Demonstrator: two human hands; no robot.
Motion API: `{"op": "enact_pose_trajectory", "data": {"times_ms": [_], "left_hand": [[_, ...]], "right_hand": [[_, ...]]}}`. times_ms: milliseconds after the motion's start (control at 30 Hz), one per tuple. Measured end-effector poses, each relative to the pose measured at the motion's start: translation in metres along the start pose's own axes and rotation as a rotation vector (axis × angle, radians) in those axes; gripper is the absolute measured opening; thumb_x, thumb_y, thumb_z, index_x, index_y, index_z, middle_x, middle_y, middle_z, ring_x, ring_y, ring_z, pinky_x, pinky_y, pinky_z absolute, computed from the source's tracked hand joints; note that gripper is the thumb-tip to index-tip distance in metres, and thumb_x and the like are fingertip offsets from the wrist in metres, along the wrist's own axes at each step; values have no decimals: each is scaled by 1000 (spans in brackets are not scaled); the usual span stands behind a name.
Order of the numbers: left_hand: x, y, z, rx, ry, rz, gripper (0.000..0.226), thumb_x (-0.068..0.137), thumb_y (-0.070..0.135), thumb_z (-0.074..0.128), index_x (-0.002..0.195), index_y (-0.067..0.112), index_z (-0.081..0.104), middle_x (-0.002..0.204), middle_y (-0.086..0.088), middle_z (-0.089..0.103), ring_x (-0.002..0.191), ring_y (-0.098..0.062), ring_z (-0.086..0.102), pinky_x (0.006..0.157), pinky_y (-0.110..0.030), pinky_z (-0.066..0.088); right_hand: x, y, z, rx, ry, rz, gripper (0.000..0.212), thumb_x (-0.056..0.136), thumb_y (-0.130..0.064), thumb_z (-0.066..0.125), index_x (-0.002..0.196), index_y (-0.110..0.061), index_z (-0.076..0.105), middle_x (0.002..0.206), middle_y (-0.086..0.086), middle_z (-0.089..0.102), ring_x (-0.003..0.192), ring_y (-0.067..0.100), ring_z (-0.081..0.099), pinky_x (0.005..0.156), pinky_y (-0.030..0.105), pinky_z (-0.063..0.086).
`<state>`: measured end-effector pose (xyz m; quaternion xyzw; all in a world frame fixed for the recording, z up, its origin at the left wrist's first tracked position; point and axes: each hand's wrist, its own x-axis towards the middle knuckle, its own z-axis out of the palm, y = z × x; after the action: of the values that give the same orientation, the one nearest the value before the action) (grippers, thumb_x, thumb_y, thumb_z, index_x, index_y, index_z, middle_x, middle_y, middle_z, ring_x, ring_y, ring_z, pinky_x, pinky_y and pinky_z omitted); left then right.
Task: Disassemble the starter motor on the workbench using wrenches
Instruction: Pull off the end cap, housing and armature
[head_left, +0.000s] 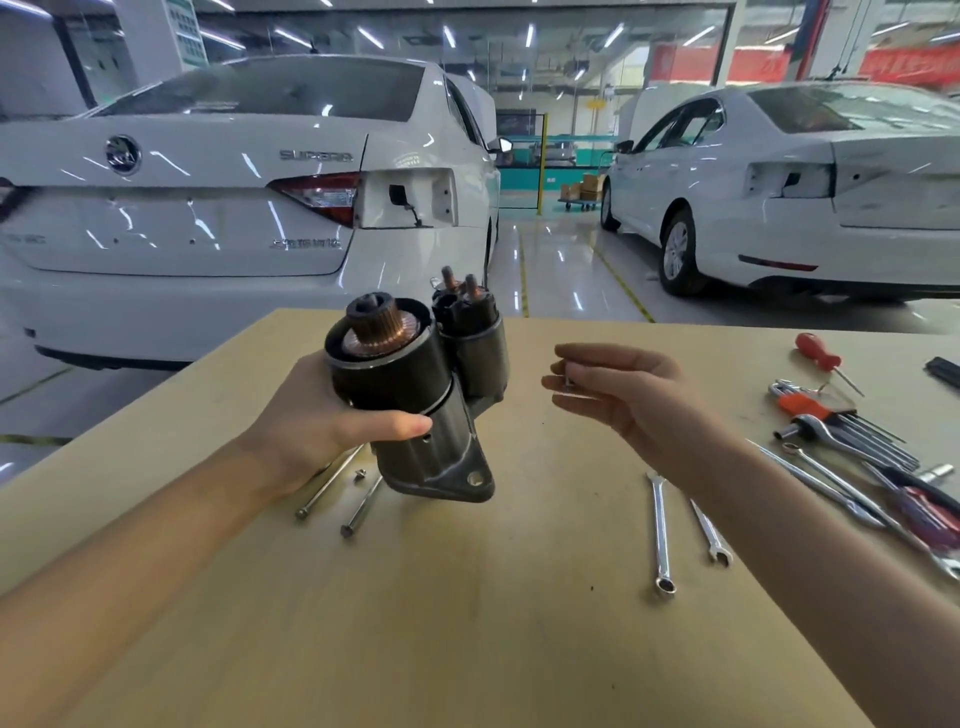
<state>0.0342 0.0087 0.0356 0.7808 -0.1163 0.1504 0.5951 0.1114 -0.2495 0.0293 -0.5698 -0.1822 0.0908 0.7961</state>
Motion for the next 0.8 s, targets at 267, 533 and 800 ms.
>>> {"op": "enact_pose_trajectory", "data": {"times_ms": [267, 533, 800], "left_hand": [[32, 8, 13, -17, 1, -219, 61, 39, 14, 89, 96, 21, 68, 96, -4, 74, 94, -20, 69, 80, -30, 54], [43, 7, 15, -86, -19, -277, 62, 44, 10, 88, 103, 13, 68, 100, -11, 73, 95, -25, 70, 84, -38, 55], [40, 4, 9, -144, -45, -267, 58, 51, 16, 79, 107, 12, 67, 95, -6, 73, 91, -21, 70, 76, -32, 57]], "right_hand": [[-48, 3, 71, -370, -703, 151, 26, 74, 3, 71, 86, -18, 78, 79, 4, 73, 73, 18, 67, 67, 23, 55], [-45, 65, 161, -1416, -515, -305, 13, 76, 9, 53, 72, -1, 47, 89, 18, 43, 88, 41, 51, 61, 36, 34], [-21, 77, 183, -1583, -433, -350, 24, 85, 9, 51, 107, 2, 57, 105, 21, 58, 101, 39, 56, 66, 38, 36]]}}
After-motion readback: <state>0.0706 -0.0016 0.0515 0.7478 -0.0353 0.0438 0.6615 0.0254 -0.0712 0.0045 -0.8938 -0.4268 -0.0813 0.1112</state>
